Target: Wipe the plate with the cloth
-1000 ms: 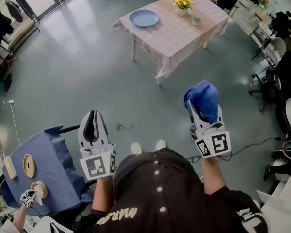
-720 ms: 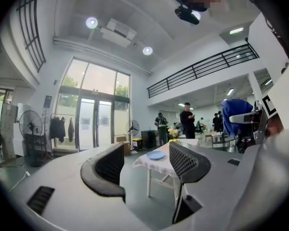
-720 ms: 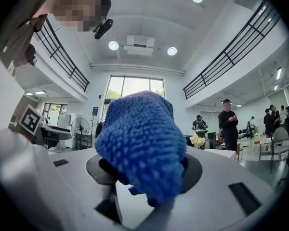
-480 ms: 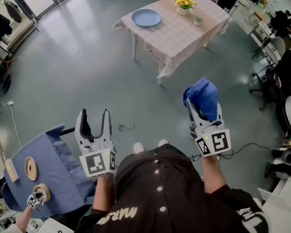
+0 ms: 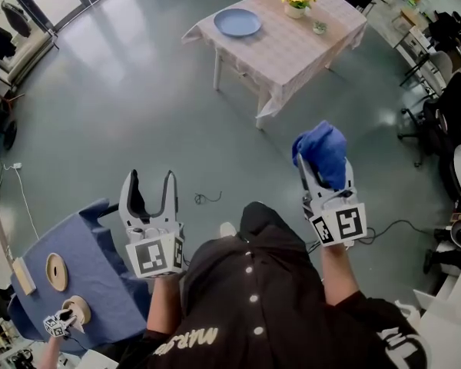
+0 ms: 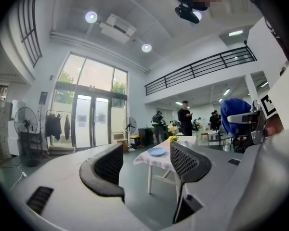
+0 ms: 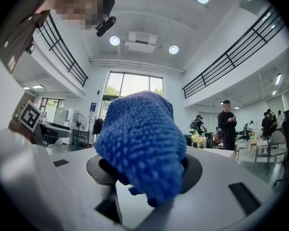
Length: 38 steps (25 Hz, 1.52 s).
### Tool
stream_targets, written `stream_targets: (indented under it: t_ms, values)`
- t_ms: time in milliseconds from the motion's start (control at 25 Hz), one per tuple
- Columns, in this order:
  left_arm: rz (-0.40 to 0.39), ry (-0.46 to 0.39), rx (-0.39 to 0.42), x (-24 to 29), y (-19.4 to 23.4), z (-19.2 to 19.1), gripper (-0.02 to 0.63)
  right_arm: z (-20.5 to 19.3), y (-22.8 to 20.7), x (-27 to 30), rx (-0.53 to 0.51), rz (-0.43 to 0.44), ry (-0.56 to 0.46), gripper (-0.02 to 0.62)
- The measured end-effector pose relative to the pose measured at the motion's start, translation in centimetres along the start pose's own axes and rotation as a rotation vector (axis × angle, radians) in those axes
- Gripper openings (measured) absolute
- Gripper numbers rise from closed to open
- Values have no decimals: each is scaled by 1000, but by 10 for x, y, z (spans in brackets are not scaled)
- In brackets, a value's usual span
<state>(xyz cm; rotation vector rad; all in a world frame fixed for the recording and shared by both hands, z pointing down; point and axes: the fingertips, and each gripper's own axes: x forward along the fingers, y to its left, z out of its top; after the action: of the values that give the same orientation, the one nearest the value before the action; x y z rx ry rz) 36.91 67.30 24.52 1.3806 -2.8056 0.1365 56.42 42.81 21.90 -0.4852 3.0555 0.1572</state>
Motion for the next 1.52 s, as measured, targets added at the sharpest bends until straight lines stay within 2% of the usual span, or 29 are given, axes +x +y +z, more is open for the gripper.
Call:
stream_targets:
  t_ms: [200, 480, 1040, 1280, 1520]
  values:
    - [4, 11, -4, 14, 12, -5, 299, -2, 1, 24, 6, 13, -3, 196]
    - [19, -1, -1, 59, 26, -5, 299, -13, -14, 82, 23, 25, -8, 196]
    - [62, 2, 0, 175, 38, 13, 299, -16, -79, 198, 35, 63, -22, 196]
    - [99, -12, 30, 219, 41, 23, 299, -21, -105, 240, 49, 83, -29, 198]
    - [110, -11, 32, 263, 31, 30, 299, -24, -134, 280, 42, 114, -31, 196]
